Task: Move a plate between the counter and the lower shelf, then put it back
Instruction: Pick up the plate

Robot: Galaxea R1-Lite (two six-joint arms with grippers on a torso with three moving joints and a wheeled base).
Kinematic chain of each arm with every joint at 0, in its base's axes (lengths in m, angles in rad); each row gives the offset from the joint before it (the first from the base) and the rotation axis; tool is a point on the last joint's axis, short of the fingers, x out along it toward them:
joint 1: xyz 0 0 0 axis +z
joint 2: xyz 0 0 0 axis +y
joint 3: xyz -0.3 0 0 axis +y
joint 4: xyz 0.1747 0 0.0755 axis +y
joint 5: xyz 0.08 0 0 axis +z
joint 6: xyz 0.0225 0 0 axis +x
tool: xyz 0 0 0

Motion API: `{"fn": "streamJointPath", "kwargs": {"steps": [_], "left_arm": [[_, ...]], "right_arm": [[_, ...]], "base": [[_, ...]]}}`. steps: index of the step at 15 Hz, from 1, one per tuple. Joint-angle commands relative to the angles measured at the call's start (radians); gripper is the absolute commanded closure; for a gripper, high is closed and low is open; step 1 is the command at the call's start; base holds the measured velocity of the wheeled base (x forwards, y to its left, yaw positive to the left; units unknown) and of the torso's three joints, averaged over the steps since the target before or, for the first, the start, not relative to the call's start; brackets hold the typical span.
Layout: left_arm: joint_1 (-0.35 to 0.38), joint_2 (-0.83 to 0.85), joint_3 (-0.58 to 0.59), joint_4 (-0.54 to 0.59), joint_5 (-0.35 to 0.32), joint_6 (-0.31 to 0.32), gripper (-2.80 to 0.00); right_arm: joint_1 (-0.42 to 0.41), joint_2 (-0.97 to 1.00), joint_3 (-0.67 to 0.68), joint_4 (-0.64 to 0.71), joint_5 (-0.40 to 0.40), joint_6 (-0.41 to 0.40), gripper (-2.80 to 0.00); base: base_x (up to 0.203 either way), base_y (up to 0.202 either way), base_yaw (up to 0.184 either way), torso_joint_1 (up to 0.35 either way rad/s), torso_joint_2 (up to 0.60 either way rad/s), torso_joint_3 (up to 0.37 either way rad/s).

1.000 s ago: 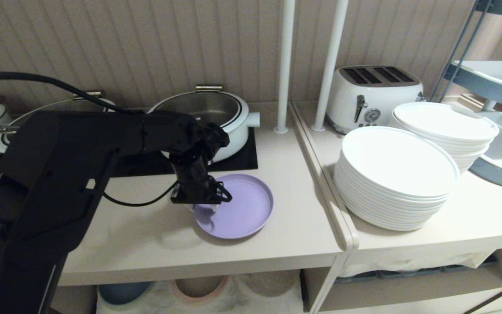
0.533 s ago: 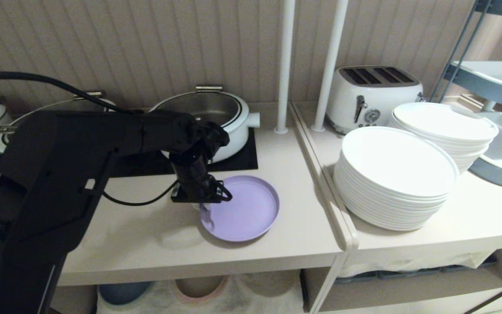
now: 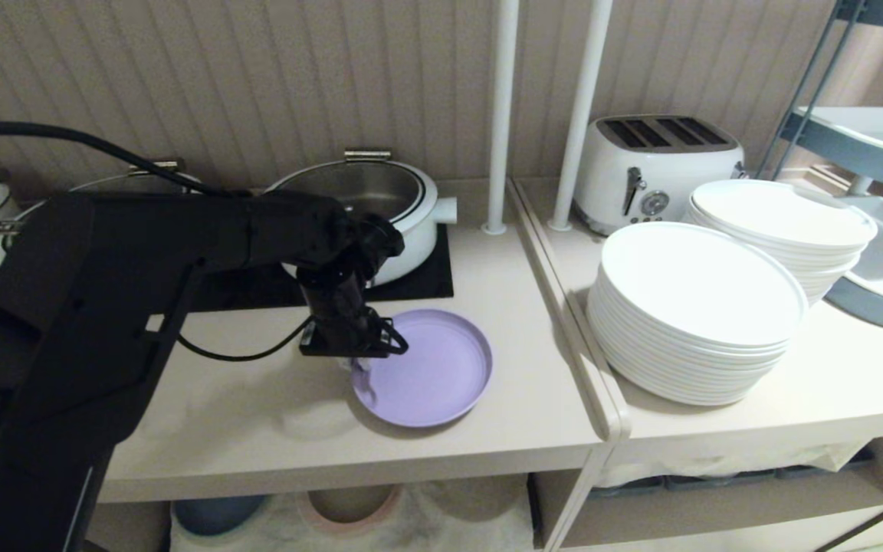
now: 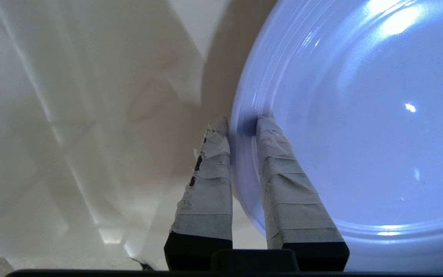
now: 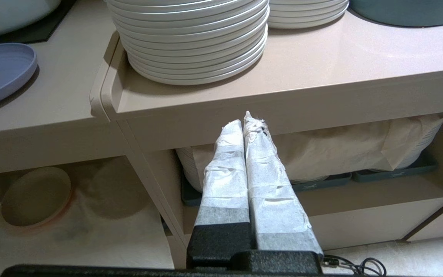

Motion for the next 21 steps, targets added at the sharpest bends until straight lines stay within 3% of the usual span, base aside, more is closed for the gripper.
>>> {"fn": "streamJointPath", "kwargs": {"steps": [1, 16, 21], "left_arm": [[-0.001, -0.032, 0.001, 0.009, 0.002, -0.003, 0.0], [0.006, -0.13, 0.011, 0.105, -0.004, -0.064, 0.0], [0.022, -0.168, 0.032, 0.108, -0.064, -0.151, 0.0]], "right_arm": [[0.0, 0.0, 0.0, 0.0, 0.0, 0.001, 0.0], [0.001, 0.0, 0.0, 0.0, 0.0, 0.001, 0.0], [0.0, 0.0, 0.0, 0.0, 0.0, 0.001, 0.0]], "base": [[0.0, 0.0, 0.0, 0.0, 0.0, 0.0], [0.0, 0.0, 0.0, 0.0, 0.0, 0.0], [0.0, 0.0, 0.0, 0.0, 0.0, 0.0]]}}
